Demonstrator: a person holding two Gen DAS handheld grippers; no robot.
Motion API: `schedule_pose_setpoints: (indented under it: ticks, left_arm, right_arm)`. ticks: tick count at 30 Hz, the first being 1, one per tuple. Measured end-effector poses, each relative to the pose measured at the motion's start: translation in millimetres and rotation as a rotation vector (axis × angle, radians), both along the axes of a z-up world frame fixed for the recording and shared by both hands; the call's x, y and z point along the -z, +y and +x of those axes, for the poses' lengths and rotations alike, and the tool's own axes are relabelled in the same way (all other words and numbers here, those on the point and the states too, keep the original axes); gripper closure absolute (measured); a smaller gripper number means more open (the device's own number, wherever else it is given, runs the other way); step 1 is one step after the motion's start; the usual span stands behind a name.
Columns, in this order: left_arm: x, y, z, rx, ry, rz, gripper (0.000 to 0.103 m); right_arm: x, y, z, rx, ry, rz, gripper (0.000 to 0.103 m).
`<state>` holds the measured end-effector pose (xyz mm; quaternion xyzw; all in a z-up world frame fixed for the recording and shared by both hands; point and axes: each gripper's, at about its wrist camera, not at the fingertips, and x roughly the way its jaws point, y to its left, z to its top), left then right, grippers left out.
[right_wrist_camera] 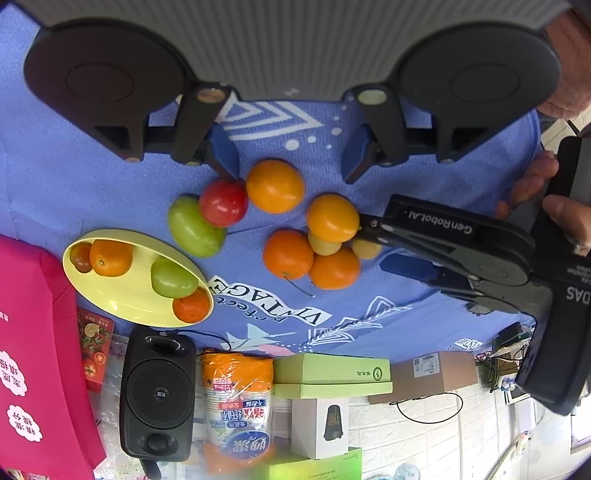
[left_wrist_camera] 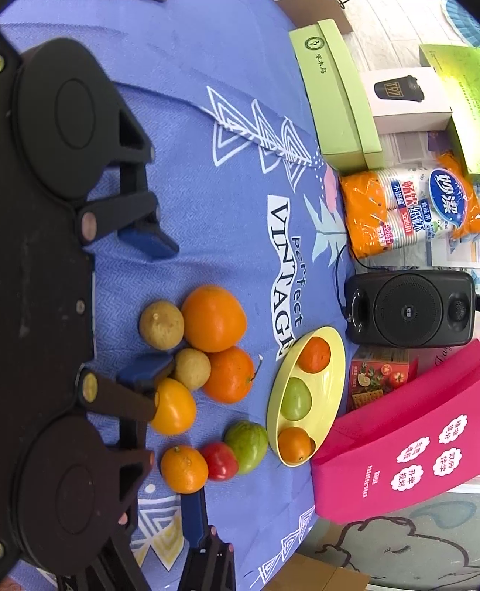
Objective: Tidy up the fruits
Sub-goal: 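Grasp a brown kiwi with the left tool while the right tool grasps an orange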
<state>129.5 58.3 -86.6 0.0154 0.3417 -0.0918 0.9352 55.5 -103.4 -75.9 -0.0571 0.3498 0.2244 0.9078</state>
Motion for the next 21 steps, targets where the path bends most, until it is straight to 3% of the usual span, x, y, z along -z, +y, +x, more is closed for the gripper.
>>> schedule_pose_setpoints:
  ticks: [5,7,11,18,21]
  left_arm:
    - [-1.9,3.0,-2.1,-0.002,-0.01,-0.003,0.066]
    - [-2.9,1.9,-3.8,0.02,-0.006,-0.019,0.078]
    - [-1.8,-6.8,-6.5,0.026,-0.021,0.04,0.078]
    - [-0.6,-2.8,-8.5,0.027,-0.02,0.021,0.078]
    - [-0.9,-0.1,-10.0,0.027,-0.015,0.009,0.078]
  right_arm:
    - [1.7,3.2,3.7,-0.002,-0.001,-0.002,0.041]
    - [1.6,3.5,4.1,-0.002,-0.001,-0.002,0.041]
    - [2.0,4.6,5.3,-0.002,-0.001,-0.007,0.041]
    - [2.1,5.8,5.9,0.0,-0.003,-0.007,0.041]
    - [2.1,7.5,6.7,0.006,-0.007,-0.006,0.047]
